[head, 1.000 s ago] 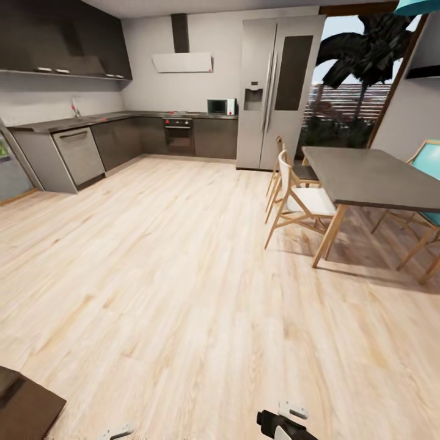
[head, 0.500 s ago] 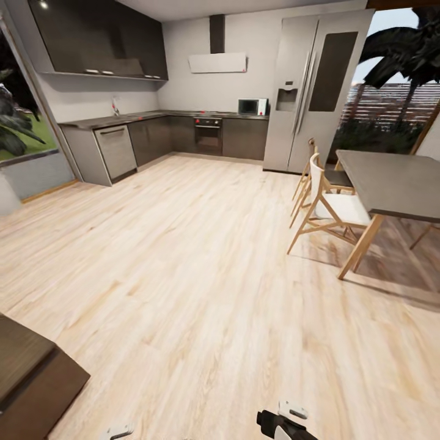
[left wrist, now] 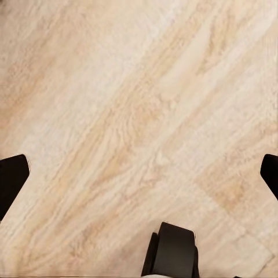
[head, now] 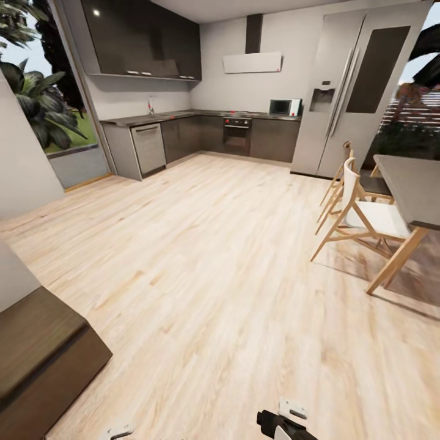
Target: Place each of the two pumpkins and all three candles from the living room inside a cabinet in the living room (use any cabinet), then make sure every cabinet is closed, and position the cauldron so it is next to a table in the living room.
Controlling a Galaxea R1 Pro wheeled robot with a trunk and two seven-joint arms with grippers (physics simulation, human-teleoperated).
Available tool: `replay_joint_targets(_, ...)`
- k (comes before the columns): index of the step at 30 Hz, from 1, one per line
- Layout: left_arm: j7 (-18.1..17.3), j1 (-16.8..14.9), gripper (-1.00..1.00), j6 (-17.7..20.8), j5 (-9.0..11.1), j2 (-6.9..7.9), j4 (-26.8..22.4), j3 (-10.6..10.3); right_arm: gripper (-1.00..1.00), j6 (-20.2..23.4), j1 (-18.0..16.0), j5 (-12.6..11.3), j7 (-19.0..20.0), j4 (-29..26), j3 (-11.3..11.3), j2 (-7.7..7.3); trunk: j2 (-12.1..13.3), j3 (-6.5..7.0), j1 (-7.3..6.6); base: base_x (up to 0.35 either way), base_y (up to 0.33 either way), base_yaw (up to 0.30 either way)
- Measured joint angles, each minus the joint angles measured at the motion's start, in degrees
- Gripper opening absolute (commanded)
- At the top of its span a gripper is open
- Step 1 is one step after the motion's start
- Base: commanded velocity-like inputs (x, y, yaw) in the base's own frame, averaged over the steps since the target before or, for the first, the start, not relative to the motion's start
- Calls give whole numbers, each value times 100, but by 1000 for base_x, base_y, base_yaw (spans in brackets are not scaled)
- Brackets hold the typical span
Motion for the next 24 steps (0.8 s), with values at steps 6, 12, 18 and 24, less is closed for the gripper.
replay_joint_targets(6, 0, 0, 100, -4, 0, -2, 0, 0, 100, 0, 0, 3, 0, 0, 0, 0, 0, 0, 0, -28, 0, 291)
replay_joint_targets(12, 0, 0, 100, -7, 0, -14, 0, 8, 100, -13, 0, 4, 13, -5, -10, -9, 119, 53, -65, -2, 0, 291)
replay_joint_targets(18, 0, 0, 100, -3, 1, -20, 0, 9, 100, -25, -1, 5, 23, -9, -17, -15, 359, 161, -197, 0, 0, 188)
replay_joint_targets(24, 0, 0, 100, 0, 6, -25, 0, 9, 100, -26, -2, 5, 18, -9, -17, -15, 600, 269, -329, 0, 0, 18)
